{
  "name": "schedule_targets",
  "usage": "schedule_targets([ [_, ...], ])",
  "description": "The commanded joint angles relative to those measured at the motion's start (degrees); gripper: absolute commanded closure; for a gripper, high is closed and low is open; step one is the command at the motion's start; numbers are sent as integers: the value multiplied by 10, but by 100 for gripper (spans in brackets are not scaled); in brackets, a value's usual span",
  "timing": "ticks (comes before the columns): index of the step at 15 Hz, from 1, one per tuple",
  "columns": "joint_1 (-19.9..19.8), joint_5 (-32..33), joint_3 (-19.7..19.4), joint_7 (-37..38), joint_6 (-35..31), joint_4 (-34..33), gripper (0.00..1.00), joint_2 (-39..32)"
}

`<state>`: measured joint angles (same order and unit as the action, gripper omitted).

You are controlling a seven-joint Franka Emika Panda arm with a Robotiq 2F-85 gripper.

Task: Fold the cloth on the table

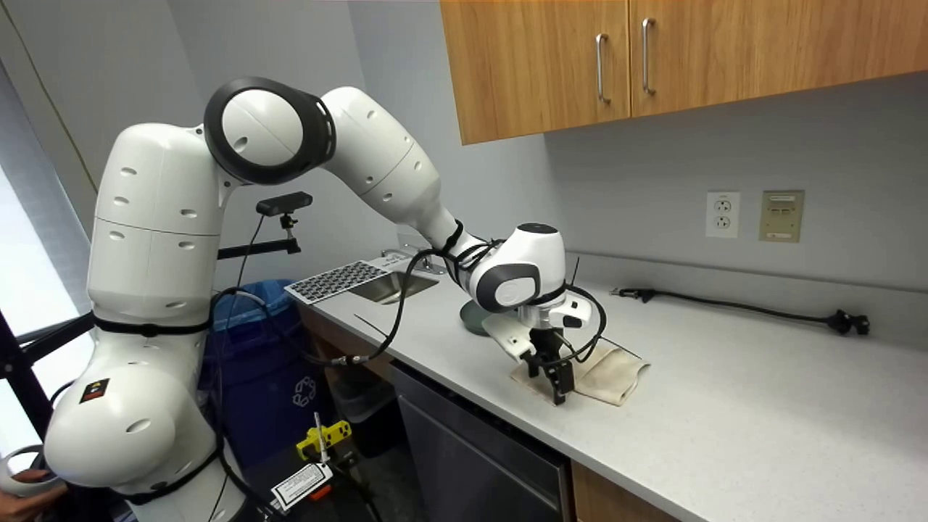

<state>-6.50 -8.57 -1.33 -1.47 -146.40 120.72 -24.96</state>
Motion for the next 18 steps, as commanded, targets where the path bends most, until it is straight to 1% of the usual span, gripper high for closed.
schedule_targets([
  [1,-22,-26,18,-38,13,-5,0,-2],
  [5,-31,-31,22,-53,15,-1,0,0],
  [6,-32,-32,22,-55,14,-1,17,0],
  [7,-33,-34,23,-58,13,0,26,0],
  [10,-36,-31,23,-67,14,0,51,3],
  [12,-37,-30,23,-71,14,0,64,3],
  [16,-31,-25,22,-67,7,4,95,12],
  [17,-29,-24,23,-66,5,8,99,18],
  [18,-21,-15,18,-54,-2,14,100,28],
])
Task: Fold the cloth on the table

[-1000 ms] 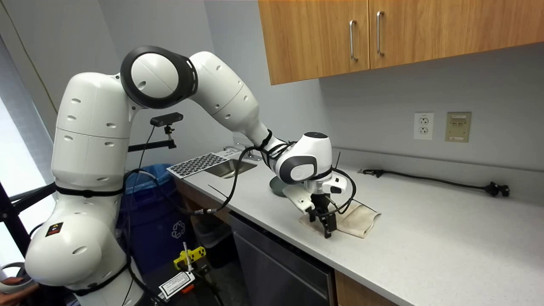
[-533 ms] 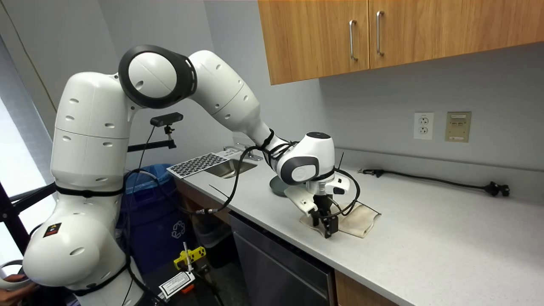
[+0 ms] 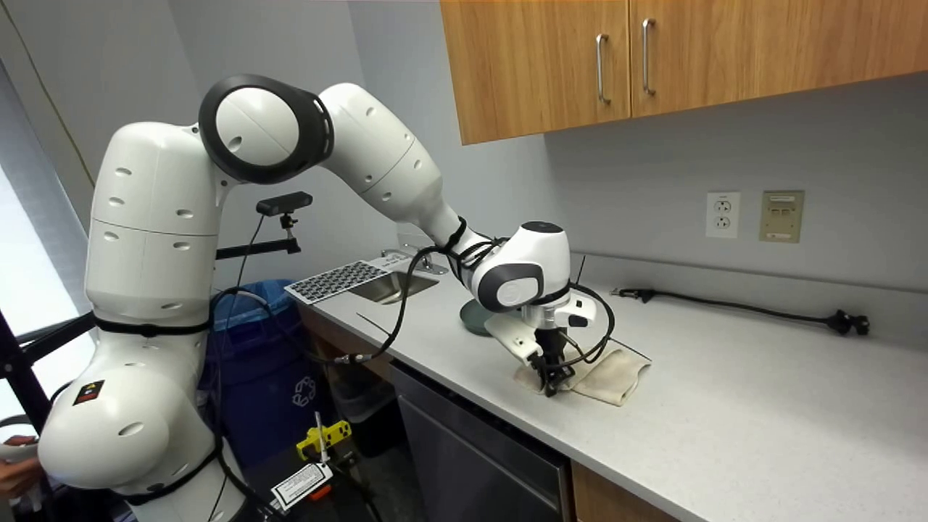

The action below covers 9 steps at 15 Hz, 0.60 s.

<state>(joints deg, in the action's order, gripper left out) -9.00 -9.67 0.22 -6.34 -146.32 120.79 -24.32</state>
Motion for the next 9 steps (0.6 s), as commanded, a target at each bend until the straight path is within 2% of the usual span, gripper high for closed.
schedule_targets([
  [1,9,0,2,-1,-8,18,100,30],
  [5,44,37,-5,21,-36,31,99,66],
  [9,81,93,-8,50,-39,10,99,73],
])
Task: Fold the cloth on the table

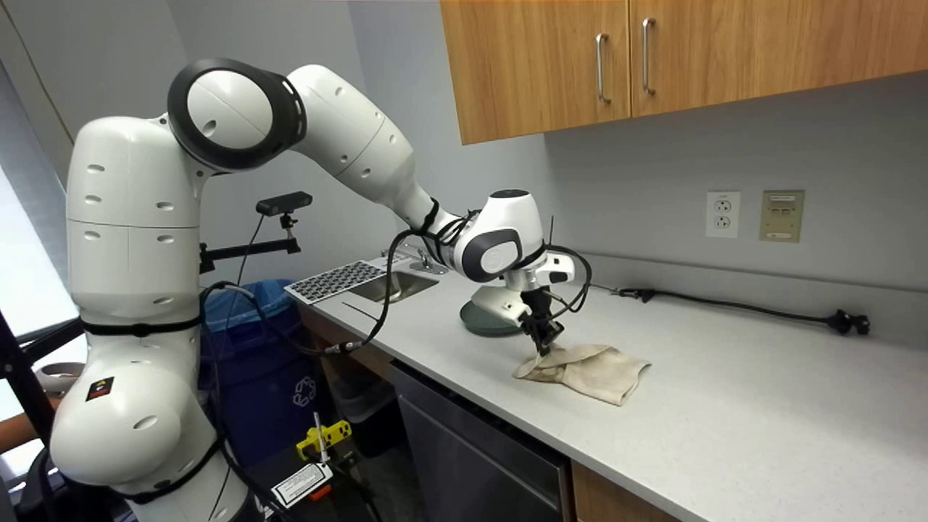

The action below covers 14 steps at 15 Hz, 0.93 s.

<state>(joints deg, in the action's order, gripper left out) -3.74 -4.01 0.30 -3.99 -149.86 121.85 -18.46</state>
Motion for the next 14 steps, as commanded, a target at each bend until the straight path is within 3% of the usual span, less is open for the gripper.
schedule_targets([
  [1,35,46,-7,33,1,-8,99,11],
  [7,64,62,8,31,18,-37,99,-19],
  [8,63,55,14,22,16,-39,80,-24],
  [14,59,48,33,6,20,-51,35,-33],
])
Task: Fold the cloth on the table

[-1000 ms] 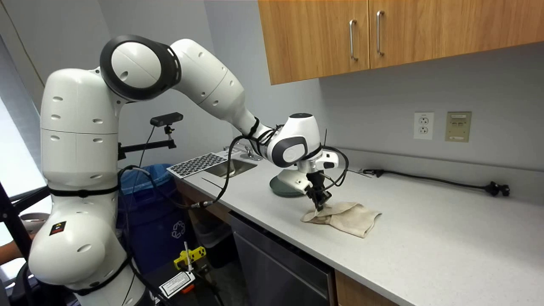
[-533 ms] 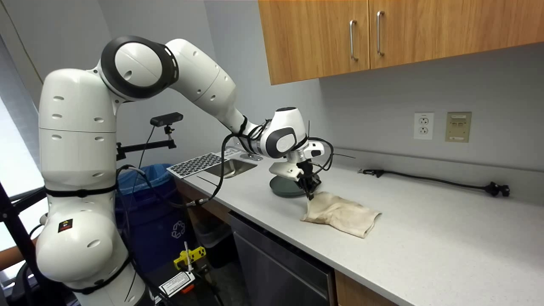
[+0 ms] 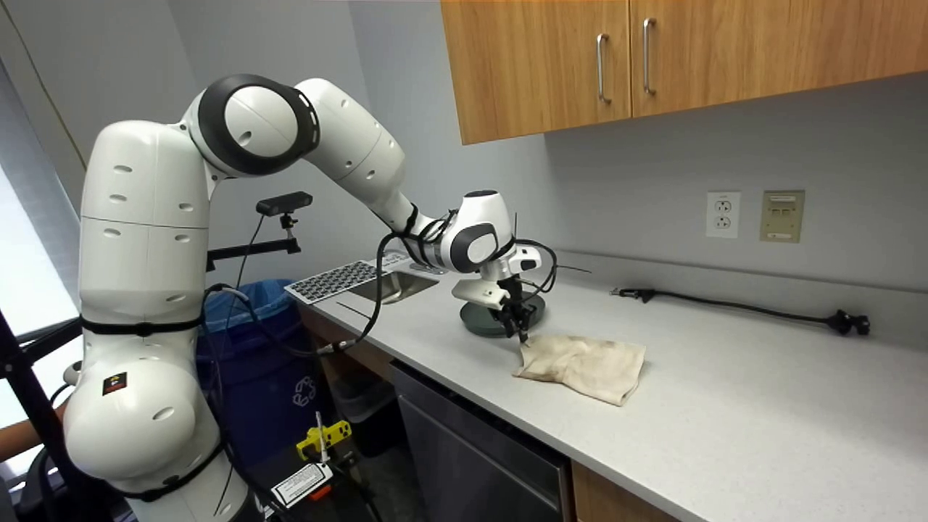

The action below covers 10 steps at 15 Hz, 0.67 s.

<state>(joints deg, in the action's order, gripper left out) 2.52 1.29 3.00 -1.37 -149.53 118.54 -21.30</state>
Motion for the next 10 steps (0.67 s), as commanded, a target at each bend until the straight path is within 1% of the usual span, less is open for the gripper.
schedule_targets([
  [1,-4,-5,7,-22,17,-19,27,-4],
  [4,-10,-9,8,-31,20,-11,5,5],
  [5,-12,-9,7,-35,24,-7,1,10],
  [7,-28,-23,17,-75,57,-2,0,24],
  [10,-49,-40,21,-149,113,-6,0,32],
])
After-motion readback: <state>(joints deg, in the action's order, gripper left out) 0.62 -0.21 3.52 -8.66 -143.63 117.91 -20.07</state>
